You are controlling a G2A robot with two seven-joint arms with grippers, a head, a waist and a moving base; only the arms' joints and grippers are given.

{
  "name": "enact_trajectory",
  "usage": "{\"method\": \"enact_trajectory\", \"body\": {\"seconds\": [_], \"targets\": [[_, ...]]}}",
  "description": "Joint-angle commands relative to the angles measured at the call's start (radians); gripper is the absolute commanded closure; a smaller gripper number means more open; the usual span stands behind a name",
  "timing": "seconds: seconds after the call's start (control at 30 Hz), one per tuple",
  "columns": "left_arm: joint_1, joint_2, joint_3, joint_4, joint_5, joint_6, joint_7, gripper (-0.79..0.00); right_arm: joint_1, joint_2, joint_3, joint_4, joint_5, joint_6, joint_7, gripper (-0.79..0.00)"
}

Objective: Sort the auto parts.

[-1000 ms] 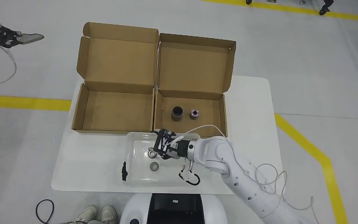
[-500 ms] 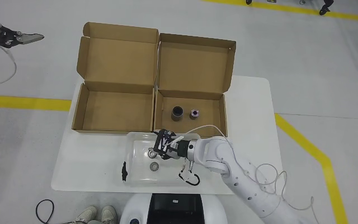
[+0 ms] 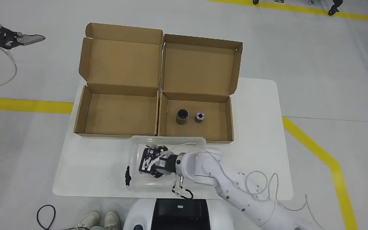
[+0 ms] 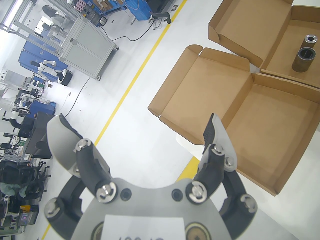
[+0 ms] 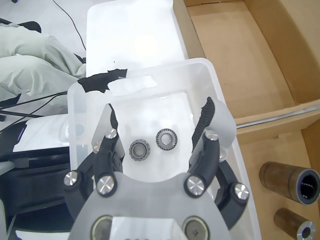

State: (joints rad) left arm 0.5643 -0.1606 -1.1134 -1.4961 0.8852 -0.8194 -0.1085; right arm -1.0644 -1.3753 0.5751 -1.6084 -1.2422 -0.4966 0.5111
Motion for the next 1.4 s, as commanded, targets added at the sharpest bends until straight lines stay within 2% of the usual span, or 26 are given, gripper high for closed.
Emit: {"method": "enact_trajectory", "body": {"seconds": [0.0, 0.17, 0.2, 0.33, 0.5, 0.6, 0.67, 0.97, 1.13, 1.3, 1.37], "targets": [[0.000, 0.000, 0.000, 0.000, 0.000, 0.000, 0.000, -0.785, 0.014, -0.012, -0.022, 0.028, 0.005, 0.014, 0.016, -0.585], [0.000, 0.000, 0.000, 0.000, 0.000, 0.000, 0.000, -0.785, 0.030, -0.036, -0.057, 0.070, 0.008, 0.065, 0.008, -0.560], [0.000, 0.000, 0.000, 0.000, 0.000, 0.000, 0.000, -0.785, 0.033, -0.042, -0.065, 0.076, 0.006, 0.081, 0.008, -0.536], [0.000, 0.000, 0.000, 0.000, 0.000, 0.000, 0.000, -0.785, 0.035, -0.061, -0.087, 0.087, 0.005, 0.145, 0.042, -0.533], [0.000, 0.000, 0.000, 0.000, 0.000, 0.000, 0.000, -0.785, 0.025, -0.073, -0.107, 0.088, -0.012, 0.178, 0.076, -0.529], [0.000, 0.000, 0.000, 0.000, 0.000, 0.000, 0.000, -0.785, 0.020, -0.073, -0.097, 0.062, -0.022, 0.170, 0.015, -0.542], [0.000, 0.000, 0.000, 0.000, 0.000, 0.000, 0.000, -0.785, 0.007, -0.065, -0.077, 0.059, -0.046, 0.174, -0.014, -0.517], [0.000, 0.000, 0.000, 0.000, 0.000, 0.000, 0.000, -0.785, -0.041, -0.022, 0.032, -0.033, -0.079, 0.094, -0.042, -0.539], [0.000, 0.000, 0.000, 0.000, 0.000, 0.000, 0.000, -0.785, -0.082, 0.016, 0.140, -0.097, -0.077, -0.025, -0.139, -0.551], [0.000, 0.000, 0.000, 0.000, 0.000, 0.000, 0.000, -0.785, -0.154, 0.060, 0.278, -0.163, -0.118, -0.119, -0.258, -0.606], [0.000, 0.000, 0.000, 0.000, 0.000, 0.000, 0.000, -0.785, -0.193, 0.076, 0.333, -0.192, -0.138, -0.137, -0.309, -0.659]]}}
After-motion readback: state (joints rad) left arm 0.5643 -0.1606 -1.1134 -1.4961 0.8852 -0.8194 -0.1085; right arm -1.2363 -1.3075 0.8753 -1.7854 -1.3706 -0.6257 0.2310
